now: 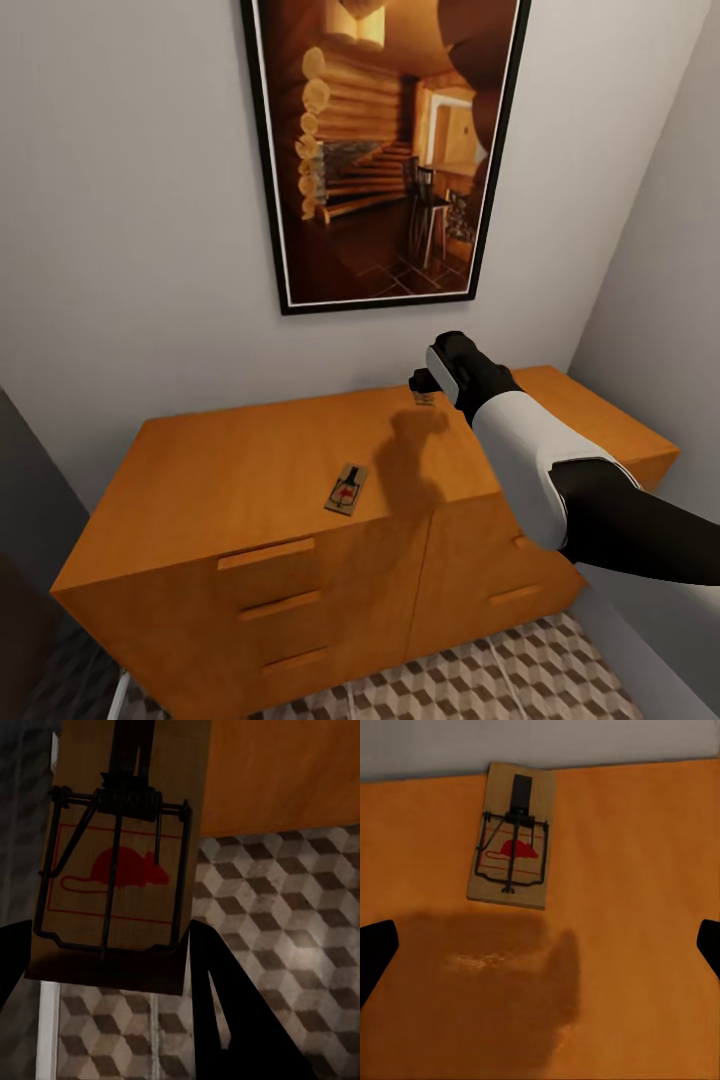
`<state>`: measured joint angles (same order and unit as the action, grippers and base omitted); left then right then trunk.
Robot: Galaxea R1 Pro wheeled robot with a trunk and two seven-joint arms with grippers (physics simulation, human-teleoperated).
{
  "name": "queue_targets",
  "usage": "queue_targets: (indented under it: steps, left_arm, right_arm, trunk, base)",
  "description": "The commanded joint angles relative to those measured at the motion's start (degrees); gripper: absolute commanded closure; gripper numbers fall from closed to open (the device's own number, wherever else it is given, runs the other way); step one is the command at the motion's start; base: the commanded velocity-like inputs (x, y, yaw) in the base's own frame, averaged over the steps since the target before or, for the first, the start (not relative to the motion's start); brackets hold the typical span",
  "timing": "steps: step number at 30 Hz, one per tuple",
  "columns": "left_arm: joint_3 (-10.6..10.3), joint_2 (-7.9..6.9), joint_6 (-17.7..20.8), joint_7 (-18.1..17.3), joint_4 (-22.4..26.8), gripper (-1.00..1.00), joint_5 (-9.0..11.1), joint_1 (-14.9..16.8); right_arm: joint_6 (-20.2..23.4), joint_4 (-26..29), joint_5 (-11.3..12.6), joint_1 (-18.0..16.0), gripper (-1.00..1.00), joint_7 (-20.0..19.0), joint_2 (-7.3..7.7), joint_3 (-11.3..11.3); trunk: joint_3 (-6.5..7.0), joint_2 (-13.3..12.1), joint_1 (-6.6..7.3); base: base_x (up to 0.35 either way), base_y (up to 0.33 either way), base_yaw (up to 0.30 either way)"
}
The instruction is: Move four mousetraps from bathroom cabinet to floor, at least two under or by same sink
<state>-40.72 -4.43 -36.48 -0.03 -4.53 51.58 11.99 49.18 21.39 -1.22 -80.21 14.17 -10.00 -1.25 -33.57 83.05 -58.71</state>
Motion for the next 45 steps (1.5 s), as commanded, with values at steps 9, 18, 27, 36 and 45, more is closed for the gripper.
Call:
queue_targets:
  steps: [9, 18, 27, 36, 45]
  left_arm:
    - [-0.4, 0.03, -0.2, 0.3, -0.1, 1.0, 0.0, 0.0]
    - [-0.4, 0.03, -0.2, 0.3, -0.1, 1.0, 0.0, 0.0]
    - [-0.4, 0.03, -0.2, 0.3, -0.1, 1.0, 0.0, -0.3]
    - [-0.4, 0.03, -0.2, 0.3, -0.1, 1.0, 0.0, -0.4]
    - [-0.4, 0.03, -0.2, 0.3, -0.1, 1.0, 0.0, -0.4]
  right_arm:
    - [0.3, 0.1, -0.1, 0.0, -1.0, 0.1, 0.0, -0.2]
    - [0.3, 0.0, -0.1, 0.0, -1.0, 0.1, 0.0, -0.2]
    - [0.3, 0.0, -0.1, 0.0, -1.0, 0.1, 0.0, -0.1]
    - [0.3, 0.0, -0.2, 0.0, -1.0, 0.1, 0.0, -0.1]
    - [0.3, 0.0, -0.2, 0.0, -1.0, 0.1, 0.0, -0.1]
  trunk:
    - [-0.12, 0.0, -0.02]
    - [-0.13, 0.0, -0.02]
    - [-0.13, 0.0, -0.02]
    - [-0.58, 0.0, -0.02]
    - [-1.29, 0.0, -0.02]
  base:
    - [0.087, 0.0, 0.0]
    - [0.005, 0.0, 0.0]
    - [0.0, 0.0, 0.0]
    - [0.0, 0.0, 0.0]
    - [0.0, 0.0, 0.0]
